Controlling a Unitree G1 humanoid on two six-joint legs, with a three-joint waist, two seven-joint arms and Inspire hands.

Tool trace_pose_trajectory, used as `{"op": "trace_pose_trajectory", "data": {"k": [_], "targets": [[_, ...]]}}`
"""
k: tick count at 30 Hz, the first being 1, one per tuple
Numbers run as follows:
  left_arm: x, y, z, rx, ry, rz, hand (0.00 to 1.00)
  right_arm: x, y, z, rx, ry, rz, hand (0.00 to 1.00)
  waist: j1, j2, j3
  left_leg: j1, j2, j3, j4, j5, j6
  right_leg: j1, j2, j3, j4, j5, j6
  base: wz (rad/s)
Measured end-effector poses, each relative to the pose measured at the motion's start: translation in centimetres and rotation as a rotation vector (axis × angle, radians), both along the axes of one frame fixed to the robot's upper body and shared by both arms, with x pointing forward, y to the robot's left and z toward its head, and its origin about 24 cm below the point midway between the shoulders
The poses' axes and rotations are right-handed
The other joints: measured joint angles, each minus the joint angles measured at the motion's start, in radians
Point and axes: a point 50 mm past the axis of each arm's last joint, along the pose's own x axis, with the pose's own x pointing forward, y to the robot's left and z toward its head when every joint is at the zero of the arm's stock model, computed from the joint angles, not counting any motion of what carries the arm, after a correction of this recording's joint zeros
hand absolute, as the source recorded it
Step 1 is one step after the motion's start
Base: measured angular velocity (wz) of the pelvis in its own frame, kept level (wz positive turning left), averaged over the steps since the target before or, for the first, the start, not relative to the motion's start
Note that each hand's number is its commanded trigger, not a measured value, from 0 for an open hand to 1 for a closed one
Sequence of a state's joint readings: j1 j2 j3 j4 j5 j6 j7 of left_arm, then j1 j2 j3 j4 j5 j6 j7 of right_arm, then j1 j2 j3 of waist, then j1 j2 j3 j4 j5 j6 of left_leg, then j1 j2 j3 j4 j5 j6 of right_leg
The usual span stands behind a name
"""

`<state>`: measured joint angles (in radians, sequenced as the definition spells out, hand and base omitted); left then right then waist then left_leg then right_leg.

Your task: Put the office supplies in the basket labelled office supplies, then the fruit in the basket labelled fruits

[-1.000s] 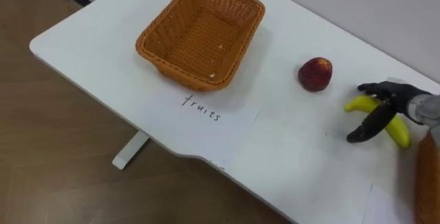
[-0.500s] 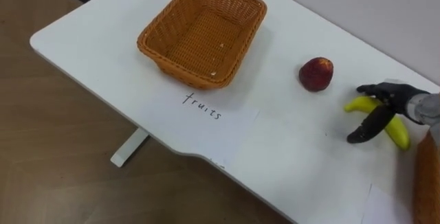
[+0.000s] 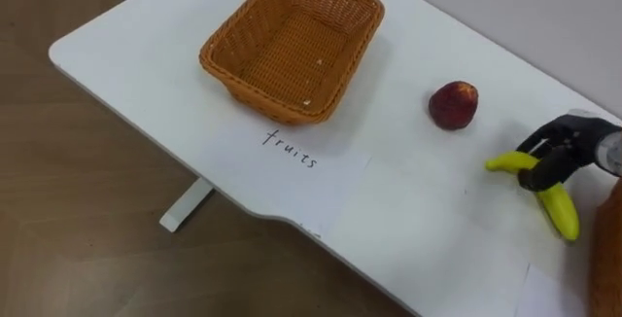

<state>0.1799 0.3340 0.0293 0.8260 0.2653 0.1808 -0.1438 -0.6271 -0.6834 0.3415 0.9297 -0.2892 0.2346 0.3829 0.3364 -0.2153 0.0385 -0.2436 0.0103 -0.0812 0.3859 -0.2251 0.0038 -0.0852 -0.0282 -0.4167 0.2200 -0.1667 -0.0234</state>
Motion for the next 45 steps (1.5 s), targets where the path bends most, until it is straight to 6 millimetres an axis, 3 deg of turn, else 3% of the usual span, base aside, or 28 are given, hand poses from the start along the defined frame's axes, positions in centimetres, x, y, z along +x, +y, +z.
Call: {"op": "trace_pose_trajectory", "data": {"k": [8, 15, 20, 22, 23, 26, 30, 31, 33, 36, 38, 44, 45], "targets": [[-0.3, 0.0, -0.2, -0.007, 0.004, 0.025, 0.00, 0.2, 1.0, 0.2, -0.023, -0.018, 0.062, 1.00, -0.012, -0.004, -0.0031, 0.012, 0.001, -0.001, -0.008, 0.001, 0.000, 0.004, 0.000, 0.008, 0.000, 0.000, 0.000, -0.02], [-0.5, 0.1, -0.1, -0.006, 0.001, 0.022, 0.00, 0.0, 3.7, -0.1, -0.042, 0.013, 0.226, 1.00, -0.009, -0.008, -0.0069, 0.061, 0.010, 0.024, -0.026, 0.001, 0.000, 0.035, 0.002, 0.036, -0.004, 0.000, 0.000, -0.10], [-1.0, 0.0, -0.1, -0.009, 0.005, 0.020, 0.00, 0.4, 5.2, 0.8, -0.025, -0.014, 0.299, 1.00, -0.032, -0.008, -0.0088, 0.079, 0.010, 0.028, -0.028, 0.001, -0.001, 0.049, 0.002, 0.047, -0.004, 0.000, -0.001, -0.03], [-1.5, 0.1, -0.1, -0.010, 0.012, 0.020, 0.00, 0.4, 5.9, 1.1, -0.015, -0.019, 0.334, 1.00, -0.050, -0.008, -0.0259, 0.082, 0.010, 0.028, -0.032, 0.001, 0.000, 0.053, 0.001, 0.048, -0.003, 0.000, -0.001, 0.00], [-1.6, 0.1, -0.1, -0.011, 0.013, 0.020, 0.00, 0.5, 6.0, 1.2, -0.013, -0.023, 0.343, 1.00, -0.056, -0.007, -0.0287, 0.084, 0.010, 0.028, -0.032, 0.001, 0.000, 0.055, 0.001, 0.048, -0.003, 0.000, -0.001, 0.00], [-2.6, 0.1, -0.2, -0.012, 0.034, 0.032, 0.00, 0.4, 6.7, 1.9, 0.002, -0.056, 0.374, 1.00, -0.069, -0.004, -0.0350, 0.106, 0.007, 0.028, -0.043, 0.003, -0.001, 0.072, -0.001, 0.048, -0.004, 0.000, -0.001, 0.00], [-3.5, -0.1, -0.4, -0.015, 0.040, 0.057, 0.00, 0.7, 6.9, 3.5, 0.021, -0.132, 0.383, 1.00, -0.094, 0.006, -0.0342, 0.147, 0.004, 0.038, -0.059, 0.004, -0.002, 0.106, 0.001, 0.057, -0.014, 0.000, -0.001, -0.06], [-3.7, -0.1, -0.4, -0.013, 0.044, 0.060, 0.00, 0.8, 7.1, 3.9, 0.018, -0.148, 0.389, 1.00, -0.101, 0.007, -0.0373, 0.154, 0.004, 0.039, -0.065, 0.004, -0.003, 0.112, 0.001, 0.057, -0.016, 0.000, -0.001, -0.05], [-3.6, 0.0, -0.3, -0.013, 0.031, 0.077, 0.00, 0.9, 7.3, 4.7, 0.021, -0.181, 0.401, 1.00, -0.114, 0.011, -0.0363, 0.162, 0.004, 0.039, -0.069, 0.005, -0.003, 0.118, 0.001, 0.060, -0.017, 0.000, -0.001, 0.00], [-3.4, -0.2, -0.3, -0.013, 0.012, 0.093, 0.00, 1.0, 8.2, 6.2, 0.022, -0.247, 0.437, 1.00, -0.126, 0.016, -0.0416, 0.173, 0.002, 0.047, -0.085, 0.009, -0.003, 0.125, -0.002, 0.059, -0.017, 0.000, 0.000, 0.00], [-3.4, -0.3, -0.3, -0.014, 0.007, 0.098, 0.00, 1.0, 8.8, 6.9, 0.021, -0.281, 0.464, 1.00, -0.140, 0.019, -0.0394, 0.186, 0.001, 0.049, -0.089, 0.011, -0.002, 0.138, -0.003, 0.058, -0.018, -0.001, 0.001, 0.00], [-3.0, -0.5, -0.2, -0.026, -0.027, 0.116, 0.00, 0.8, 10.2, 9.2, 0.008, -0.396, 0.525, 1.00, -0.164, 0.010, -0.0445, 0.207, -0.005, 0.049, -0.116, 0.017, 0.002, 0.145, -0.009, 0.058, -0.017, -0.002, 0.004, 0.00], [-3.0, -0.5, -0.1, -0.027, -0.028, 0.119, 0.00, 0.8, 10.5, 9.6, 0.007, -0.415, 0.533, 1.00, -0.167, 0.008, -0.0416, 0.216, -0.005, 0.049, -0.120, 0.017, 0.002, 0.152, -0.009, 0.058, -0.017, -0.003, 0.005, 0.00]]}}
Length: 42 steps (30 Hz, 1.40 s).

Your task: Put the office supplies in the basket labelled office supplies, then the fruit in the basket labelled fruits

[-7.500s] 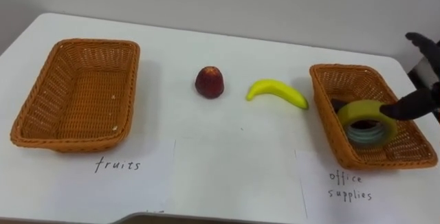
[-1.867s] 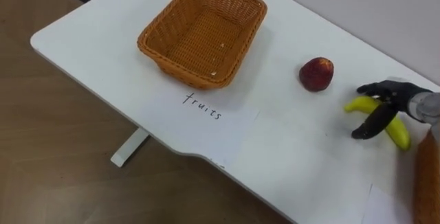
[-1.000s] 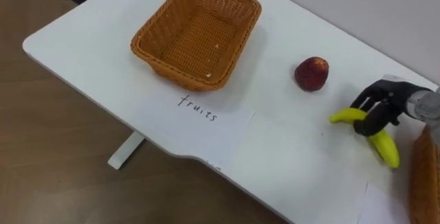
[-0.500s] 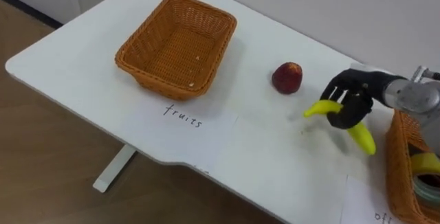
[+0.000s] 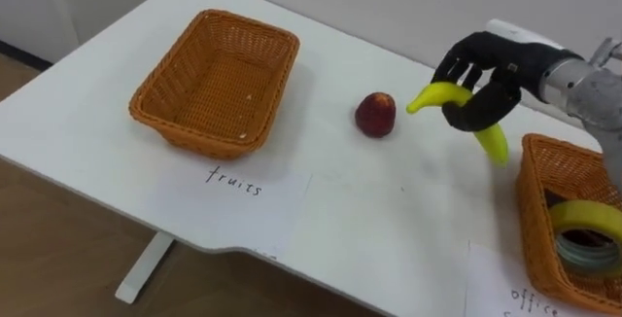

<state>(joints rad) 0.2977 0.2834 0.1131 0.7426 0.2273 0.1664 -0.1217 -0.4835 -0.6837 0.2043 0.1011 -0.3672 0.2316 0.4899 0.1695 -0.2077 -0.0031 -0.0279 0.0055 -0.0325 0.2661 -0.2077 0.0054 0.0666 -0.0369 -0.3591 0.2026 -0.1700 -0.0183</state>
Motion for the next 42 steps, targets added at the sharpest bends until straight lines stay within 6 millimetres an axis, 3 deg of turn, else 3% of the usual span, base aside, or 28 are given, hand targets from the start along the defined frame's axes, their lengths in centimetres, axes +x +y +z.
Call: {"op": "trace_pose_trajectory", "data": {"k": [1, 5, 7, 10, 16, 25, 29, 34, 42], "targets": [[-0.1, 0.0, 0.0, 0.001, -0.001, 0.000, 0.00, 0.0, 0.1, 0.2, 0.000, -0.011, 0.005, 1.00, -0.001, 0.003, 0.0029, 0.006, 0.000, 0.000, -0.004, 0.000, 0.000, 0.005, 0.000, 0.000, 0.000, -0.001, 0.002, 0.00], [0.3, -0.2, 0.2, -0.002, -0.022, -0.006, 0.00, -0.1, 0.4, 0.8, 0.001, -0.045, 0.014, 1.00, -0.001, -0.004, 0.0018, 0.017, 0.000, 0.000, -0.008, 0.000, 0.000, 0.009, 0.000, 0.000, 0.000, -0.001, 0.002, 0.00], [0.4, -0.5, 0.1, -0.012, -0.031, -0.006, 0.00, -0.2, 0.7, 1.4, -0.024, -0.084, 0.036, 1.00, -0.001, 0.006, 0.0109, 0.030, 0.000, -0.001, -0.010, -0.003, 0.003, 0.025, 0.000, 0.001, -0.001, -0.001, 0.002, 0.00], [0.4, -0.7, 0.0, -0.040, -0.048, 0.021, 0.00, -0.3, 1.1, 1.8, -0.047, -0.121, 0.055, 1.00, 0.000, 0.014, 0.0183, 0.037, 0.000, -0.004, -0.010, -0.004, 0.003, 0.033, 0.000, 0.001, -0.001, -0.002, 0.003, 0.00], [0.1, -1.0, -0.2, -0.063, -0.042, 0.037, 0.00, -0.4, 1.5, 1.8, -0.147, -0.161, 0.046, 1.00, 0.013, 0.027, 0.0257, 0.057, -0.002, -0.013, -0.011, -0.004, 0.003, 0.056, 0.000, 0.000, -0.001, -0.004, 0.006, 0.03], [-1.2, -0.8, -0.3, -0.042, -0.009, 0.032, 0.00, -1.1, 3.2, 1.7, -0.118, -0.223, 0.098, 1.00, 0.055, 0.024, 0.0178, 0.057, -0.005, -0.027, -0.006, -0.004, 0.003, 0.064, -0.001, -0.009, -0.001, -0.005, 0.008, 0.04], [-1.8, -0.8, -0.4, -0.040, 0.009, 0.032, 0.00, -1.1, 4.1, 1.2, -0.094, -0.235, 0.115, 1.00, 0.083, 0.025, 0.0176, 0.064, -0.008, -0.038, -0.003, -0.004, 0.003, 0.077, -0.004, -0.025, -0.001, -0.005, 0.009, 0.10], [-3.0, -0.8, -0.7, -0.029, 0.067, 0.013, 0.00, -1.3, 6.1, 0.9, -0.065, -0.258, 0.165, 1.00, 0.089, 0.034, 0.0161, 0.061, -0.023, -0.073, 0.006, -0.005, 0.007, 0.093, -0.015, -0.042, 0.000, -0.015, 0.023, 0.19], [-3.9, -1.3, -0.8, -0.038, 0.106, -0.036, 0.00, -1.3, 7.0, 0.7, -0.060, -0.276, 0.187, 1.00, 0.116, 0.033, 0.0160, 0.056, -0.039, -0.107, 0.007, 0.002, 0.013, 0.101, -0.026, -0.056, 0.000, -0.019, 0.029, 0.13]]}}
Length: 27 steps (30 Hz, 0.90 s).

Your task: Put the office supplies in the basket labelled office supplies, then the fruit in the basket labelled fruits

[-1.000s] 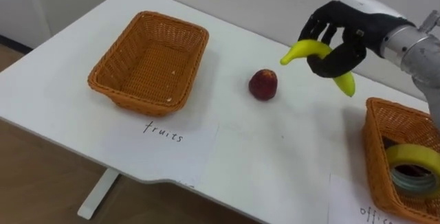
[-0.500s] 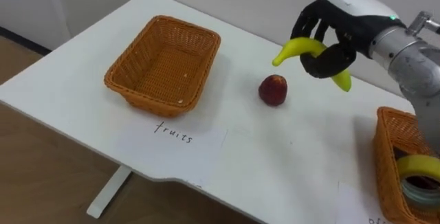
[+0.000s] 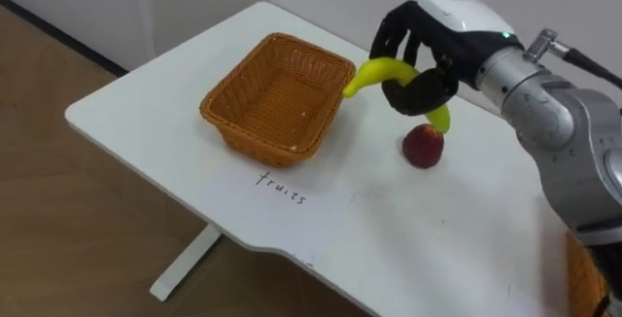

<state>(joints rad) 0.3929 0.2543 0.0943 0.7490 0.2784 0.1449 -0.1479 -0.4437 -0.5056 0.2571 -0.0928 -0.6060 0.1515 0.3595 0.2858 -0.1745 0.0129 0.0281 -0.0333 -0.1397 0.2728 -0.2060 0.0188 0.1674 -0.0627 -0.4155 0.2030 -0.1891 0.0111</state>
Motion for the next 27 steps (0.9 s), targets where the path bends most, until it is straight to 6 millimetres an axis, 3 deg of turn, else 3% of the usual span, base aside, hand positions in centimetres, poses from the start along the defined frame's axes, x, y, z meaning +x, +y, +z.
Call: {"op": "trace_pose_trajectory", "data": {"k": [4, 17, 27], "targets": [[0.1, 0.0, 0.0, -0.011, -0.001, -0.003, 0.00, 0.0, 0.3, 0.0, 0.015, -0.019, 0.011, 1.00, 0.023, 0.000, 0.0004, 0.001, 0.000, -0.005, 0.000, 0.000, 0.000, 0.004, -0.001, -0.009, -0.001, -0.001, 0.002, 0.06], [0.2, -0.4, 0.2, -0.026, -0.021, -0.009, 0.00, -0.1, 1.0, 0.1, 0.058, -0.098, 0.015, 1.00, 0.050, -0.004, -0.0009, 0.001, -0.013, -0.016, -0.007, 0.001, 0.002, 0.006, -0.007, -0.018, -0.001, -0.009, 0.014, 0.03], [-1.4, -0.4, 0.1, -0.025, 0.021, 0.004, 0.00, -0.3, 1.9, -0.3, 0.030, -0.125, 0.029, 1.00, 0.074, -0.013, -0.0028, 0.004, -0.015, -0.034, -0.016, 0.001, 0.003, 0.009, -0.007, -0.029, 0.000, -0.010, 0.016, 0.05]]}}
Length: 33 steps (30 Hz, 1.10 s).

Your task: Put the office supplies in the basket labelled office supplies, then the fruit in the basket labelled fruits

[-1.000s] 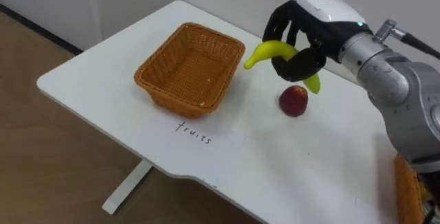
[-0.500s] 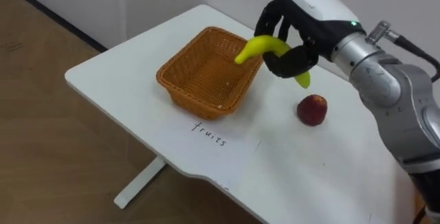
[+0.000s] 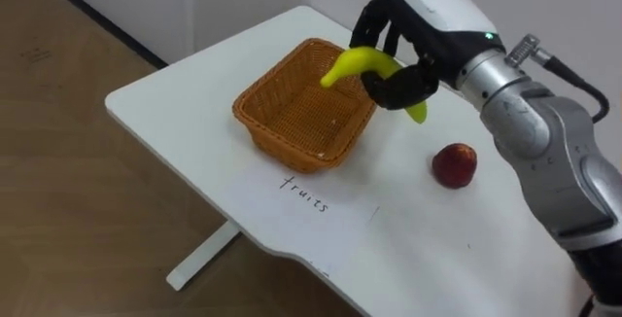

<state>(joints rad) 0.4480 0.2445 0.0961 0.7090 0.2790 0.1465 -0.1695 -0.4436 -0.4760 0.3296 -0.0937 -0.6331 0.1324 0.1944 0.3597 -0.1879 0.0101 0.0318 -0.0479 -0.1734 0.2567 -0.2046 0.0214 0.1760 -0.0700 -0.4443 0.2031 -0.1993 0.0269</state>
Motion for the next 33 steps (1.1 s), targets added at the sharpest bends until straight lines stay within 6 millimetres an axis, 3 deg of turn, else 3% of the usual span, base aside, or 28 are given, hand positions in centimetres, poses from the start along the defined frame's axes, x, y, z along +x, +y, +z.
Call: {"op": "trace_pose_trajectory", "data": {"k": [9, 16, 26, 27, 28, 30, 33], "targets": [[-0.3, 0.0, -0.1, 0.001, 0.011, 0.003, 0.00, -0.2, 0.8, -0.4, 0.021, -0.073, 0.012, 1.00, 0.015, -0.010, 0.0066, -0.003, -0.001, -0.015, -0.004, 0.000, 0.000, 0.000, -0.001, -0.027, 0.000, 0.000, 0.000, 0.04], [-0.6, 0.1, -0.1, 0.004, 0.020, -0.002, 0.00, 0.5, 0.2, -2.8, -0.016, 0.007, -0.017, 1.00, 0.036, -0.005, 0.0099, -0.008, -0.002, -0.026, 0.000, 0.000, 0.000, 0.003, -0.004, -0.055, -0.001, -0.001, 0.002, 0.06], [-0.8, 0.5, 0.1, 0.020, 0.025, -0.005, 0.00, 0.8, -0.3, -3.6, -0.012, 0.029, -0.034, 1.00, 0.039, -0.005, 0.0095, -0.022, -0.013, -0.040, 0.003, 0.001, 0.001, -0.002, -0.007, -0.062, -0.002, -0.004, 0.007, 0.04], [-0.9, 0.5, 0.1, 0.022, 0.027, -0.006, 0.00, 0.9, -0.6, -4.1, -0.015, 0.036, -0.047, 0.91, 0.041, -0.005, 0.0095, -0.024, -0.016, -0.044, 0.002, 0.002, 0.003, -0.001, -0.009, -0.077, -0.002, -0.004, 0.007, 0.14], [-0.9, 0.6, 0.1, 0.024, 0.028, -0.008, 0.00, 1.0, -0.7, -4.7, -0.021, 0.051, -0.060, 0.51, 0.047, -0.006, 0.0090, -0.026, -0.017, -0.047, 0.002, 0.003, 0.004, -0.001, -0.011, -0.080, -0.002, -0.004, 0.007, 0.13], [-0.9, 0.6, 0.1, 0.024, 0.034, -0.023, 0.00, 1.0, -0.9, -5.9, -0.038, 0.090, -0.071, 0.00, 0.058, -0.007, 0.0086, -0.030, -0.018, -0.049, 0.004, 0.004, 0.004, -0.004, -0.012, -0.080, -0.002, -0.004, 0.007, 0.07], [-0.8, 0.6, 0.1, 0.022, 0.035, -0.027, 0.00, 1.2, -1.3, -6.6, -0.032, 0.118, -0.090, 0.00, 0.065, -0.009, 0.0071, -0.056, -0.018, -0.054, 0.015, 0.003, 0.005, -0.022, -0.013, -0.089, -0.001, -0.004, 0.007, 0.08]]}}
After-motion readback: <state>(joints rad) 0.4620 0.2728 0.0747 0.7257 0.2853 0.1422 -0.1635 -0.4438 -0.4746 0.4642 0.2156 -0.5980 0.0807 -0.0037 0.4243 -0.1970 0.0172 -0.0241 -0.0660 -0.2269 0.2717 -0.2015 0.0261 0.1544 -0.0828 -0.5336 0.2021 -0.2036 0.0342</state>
